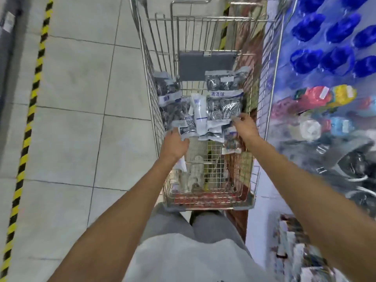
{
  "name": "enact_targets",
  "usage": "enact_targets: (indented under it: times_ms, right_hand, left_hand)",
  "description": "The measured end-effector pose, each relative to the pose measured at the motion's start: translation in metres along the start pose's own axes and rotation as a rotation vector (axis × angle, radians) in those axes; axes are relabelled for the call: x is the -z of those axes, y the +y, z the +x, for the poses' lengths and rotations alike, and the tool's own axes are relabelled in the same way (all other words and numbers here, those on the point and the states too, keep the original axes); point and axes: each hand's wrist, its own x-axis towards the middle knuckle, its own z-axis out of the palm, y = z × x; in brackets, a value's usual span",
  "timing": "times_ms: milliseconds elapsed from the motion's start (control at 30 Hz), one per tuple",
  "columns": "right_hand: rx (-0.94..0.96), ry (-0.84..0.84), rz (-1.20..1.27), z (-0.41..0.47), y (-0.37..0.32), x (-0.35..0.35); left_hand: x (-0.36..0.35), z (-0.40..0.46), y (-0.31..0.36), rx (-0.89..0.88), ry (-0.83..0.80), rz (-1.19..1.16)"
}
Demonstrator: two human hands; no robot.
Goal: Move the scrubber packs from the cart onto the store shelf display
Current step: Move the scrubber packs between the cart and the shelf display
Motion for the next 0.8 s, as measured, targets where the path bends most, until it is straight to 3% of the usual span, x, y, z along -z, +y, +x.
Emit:
enact_targets:
  times_ms: [267,500,633,800]
  right_hand:
    - [-0.095,0.051,-0.023,0.157,-0.004,-0.009]
    - [-0.027,0.08,-0.111,0.232,0.017,-0.026]
    - [-0.054,0.156,-0.08,0.216,-0.005,-0.036]
    - [-0.13,0.1,-0.002,0.23,0.001,-0.045]
  left_hand:
    - [-0.008,0.104,0.016,0.223,0.045,-0.022]
    - [-0.018,0.148,0.012,0.313,0.251,-0.096]
    - [-0.019,0.149,0.011,0.304,0.366,-0.225]
    - [-0.022,0.15,0.005,0.307,0.442,-0.278]
